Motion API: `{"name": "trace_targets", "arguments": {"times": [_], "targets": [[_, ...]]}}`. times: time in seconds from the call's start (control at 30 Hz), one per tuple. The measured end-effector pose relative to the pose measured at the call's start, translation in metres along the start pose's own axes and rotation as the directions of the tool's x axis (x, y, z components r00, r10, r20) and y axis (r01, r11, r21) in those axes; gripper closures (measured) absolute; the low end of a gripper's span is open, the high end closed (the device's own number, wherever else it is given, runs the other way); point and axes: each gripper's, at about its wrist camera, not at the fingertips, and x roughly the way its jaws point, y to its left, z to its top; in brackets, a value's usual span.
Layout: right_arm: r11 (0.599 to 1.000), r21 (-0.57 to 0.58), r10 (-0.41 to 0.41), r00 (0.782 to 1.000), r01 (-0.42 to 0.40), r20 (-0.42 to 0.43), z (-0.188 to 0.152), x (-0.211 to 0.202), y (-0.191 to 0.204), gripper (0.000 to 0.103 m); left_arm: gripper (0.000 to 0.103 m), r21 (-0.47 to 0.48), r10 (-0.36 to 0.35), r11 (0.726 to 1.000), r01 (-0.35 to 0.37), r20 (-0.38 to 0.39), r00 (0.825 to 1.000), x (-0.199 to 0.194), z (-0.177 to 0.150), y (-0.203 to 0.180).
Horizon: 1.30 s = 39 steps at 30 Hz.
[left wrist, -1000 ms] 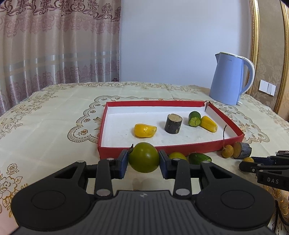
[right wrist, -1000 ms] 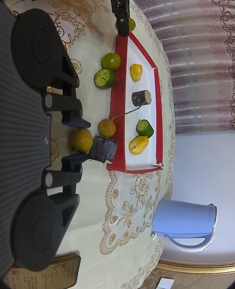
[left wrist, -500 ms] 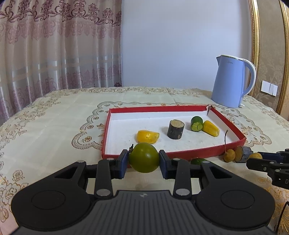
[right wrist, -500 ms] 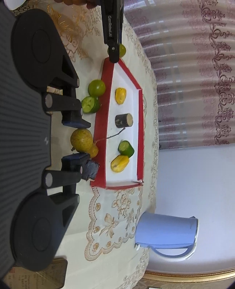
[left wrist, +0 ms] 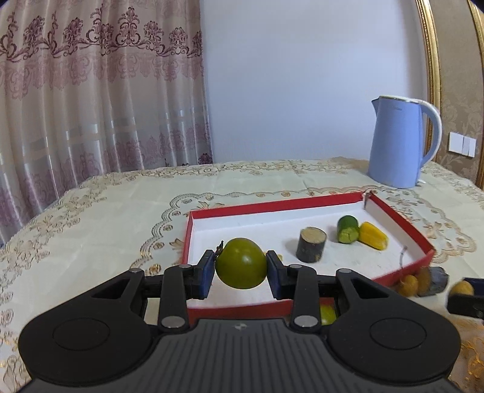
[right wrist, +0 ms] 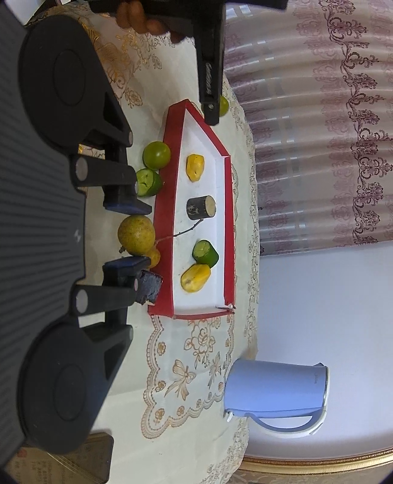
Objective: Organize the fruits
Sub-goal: 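Carry the green lime over the tray and open the left tool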
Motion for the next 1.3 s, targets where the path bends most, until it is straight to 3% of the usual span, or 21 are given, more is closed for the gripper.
{"name": "trace_targets", "arguments": {"times": [0.23,0.73,1.3], "targets": [[1.000,0.009,0.005,1.000,-0.005,0.000,0.000,0.000,-0.001,0.075,0.068,0.043,0.047,0.998,-0.047,-0.015,0.999,0.033,0.011,-0.006],[1.000,0.011,0.014,1.000,-0.014,-0.004,-0.002,-0.001,0.001,0.075,0.068,0.087,0.051,0.995,-0.045,-0.069,0.996,0.078,0.020,-0.022],[1.000,-0.002,0.023,1.000,-0.023,-0.009,-0.002,-0.003,0.012,0.075,0.066,0.050,0.037,0.998,-0.031,-0.132,0.991,0.123,0.037,-0.025]]}}
